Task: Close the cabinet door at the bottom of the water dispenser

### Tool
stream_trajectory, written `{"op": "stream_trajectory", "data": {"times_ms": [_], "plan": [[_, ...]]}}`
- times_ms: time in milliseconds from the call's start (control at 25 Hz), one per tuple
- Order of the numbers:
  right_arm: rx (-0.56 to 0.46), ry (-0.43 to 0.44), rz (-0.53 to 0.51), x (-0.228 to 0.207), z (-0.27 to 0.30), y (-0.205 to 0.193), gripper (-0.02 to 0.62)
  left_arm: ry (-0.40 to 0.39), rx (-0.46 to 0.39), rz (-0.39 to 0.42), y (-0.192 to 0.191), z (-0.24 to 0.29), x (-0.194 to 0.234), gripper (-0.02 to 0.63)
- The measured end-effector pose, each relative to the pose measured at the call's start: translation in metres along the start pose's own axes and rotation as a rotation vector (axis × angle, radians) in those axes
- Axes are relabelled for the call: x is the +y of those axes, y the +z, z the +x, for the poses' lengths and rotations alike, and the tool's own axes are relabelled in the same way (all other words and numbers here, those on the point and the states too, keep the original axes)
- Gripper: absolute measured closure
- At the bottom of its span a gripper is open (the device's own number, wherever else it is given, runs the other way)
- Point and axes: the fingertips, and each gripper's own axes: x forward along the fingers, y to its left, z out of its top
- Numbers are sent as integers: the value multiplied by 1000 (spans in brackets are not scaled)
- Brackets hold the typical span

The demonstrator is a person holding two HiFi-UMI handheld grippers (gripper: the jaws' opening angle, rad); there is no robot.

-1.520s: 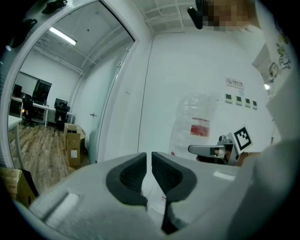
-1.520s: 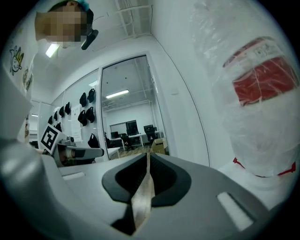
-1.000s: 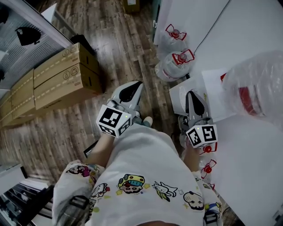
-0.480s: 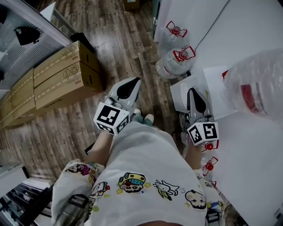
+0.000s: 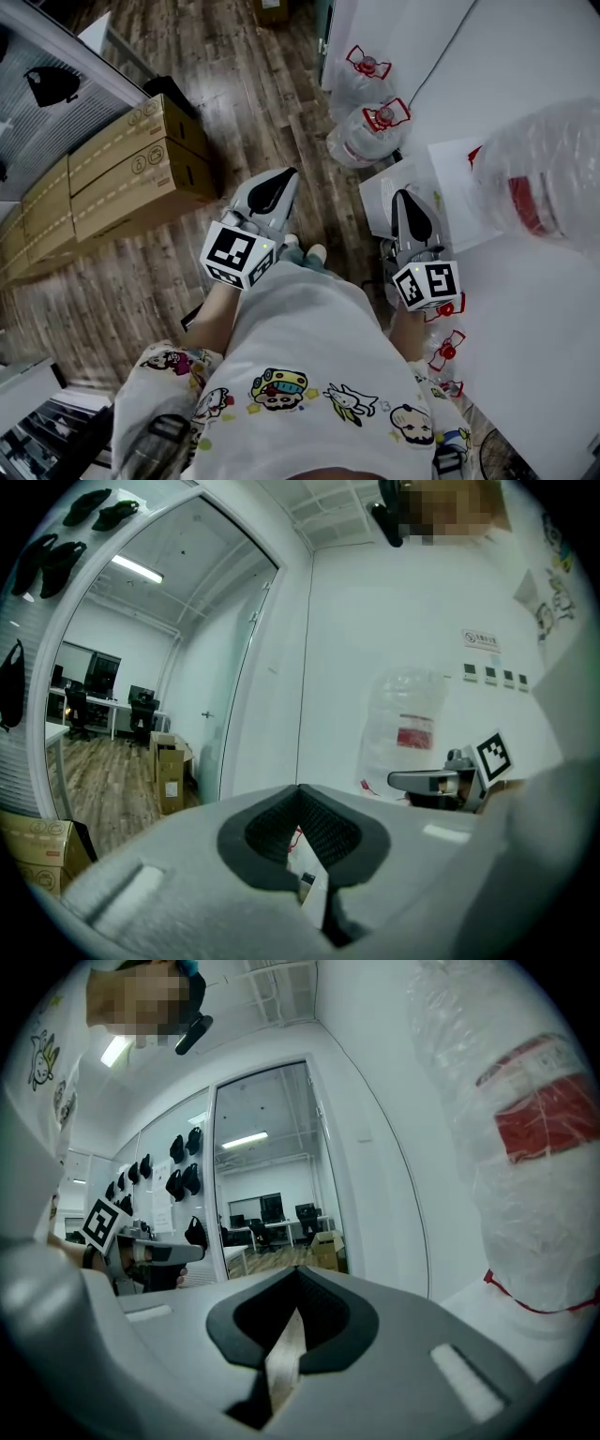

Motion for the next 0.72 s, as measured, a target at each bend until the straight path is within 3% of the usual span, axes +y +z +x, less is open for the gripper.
{"op": "stream_trajectory", "data": {"times_ms": [720], "plan": [[-6,-53,11,-2,0,5,591,-35,2,0,4,7,8,607]]}}
